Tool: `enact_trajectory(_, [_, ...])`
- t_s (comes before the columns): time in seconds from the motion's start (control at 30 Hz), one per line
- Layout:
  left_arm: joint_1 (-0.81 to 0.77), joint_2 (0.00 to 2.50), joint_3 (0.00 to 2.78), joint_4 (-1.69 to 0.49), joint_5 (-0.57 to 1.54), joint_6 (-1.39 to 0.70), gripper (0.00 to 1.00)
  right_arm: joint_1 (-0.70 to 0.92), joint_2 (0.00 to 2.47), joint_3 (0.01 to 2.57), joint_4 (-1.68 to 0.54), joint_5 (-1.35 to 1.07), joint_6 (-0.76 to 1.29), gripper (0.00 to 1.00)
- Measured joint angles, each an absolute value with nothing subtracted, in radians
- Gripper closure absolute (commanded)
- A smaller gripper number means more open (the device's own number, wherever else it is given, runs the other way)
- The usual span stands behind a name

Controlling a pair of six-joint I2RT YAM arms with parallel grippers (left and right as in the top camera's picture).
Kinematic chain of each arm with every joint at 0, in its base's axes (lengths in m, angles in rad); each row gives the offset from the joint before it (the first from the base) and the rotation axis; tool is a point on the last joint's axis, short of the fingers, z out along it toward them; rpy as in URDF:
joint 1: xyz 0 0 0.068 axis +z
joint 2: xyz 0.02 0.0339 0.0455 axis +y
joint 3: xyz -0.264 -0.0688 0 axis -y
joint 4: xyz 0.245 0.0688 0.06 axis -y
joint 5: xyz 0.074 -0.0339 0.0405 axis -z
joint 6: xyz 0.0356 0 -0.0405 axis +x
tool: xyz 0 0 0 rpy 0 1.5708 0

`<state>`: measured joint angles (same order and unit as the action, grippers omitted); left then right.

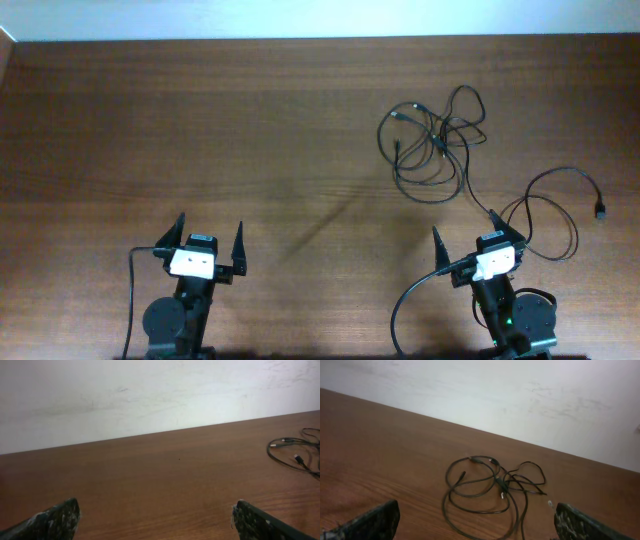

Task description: Untangle cables

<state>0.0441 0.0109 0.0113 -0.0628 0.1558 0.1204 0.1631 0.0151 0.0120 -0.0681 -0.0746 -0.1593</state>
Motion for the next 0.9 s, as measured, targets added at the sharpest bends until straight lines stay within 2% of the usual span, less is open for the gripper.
enact_trajectory(0.67, [0.044,0.011,0.011,-0.062,0.156,0.12,0.01,0.159,0.015,0.012,-0.068,-0.075,-0.153,0.02])
enact_trajectory(0.9, [0.044,0.011,0.011,-0.063,0.156,0.12,0.01,0.065,0.015,0.012,-0.068,-0.071,-0.153,0.02])
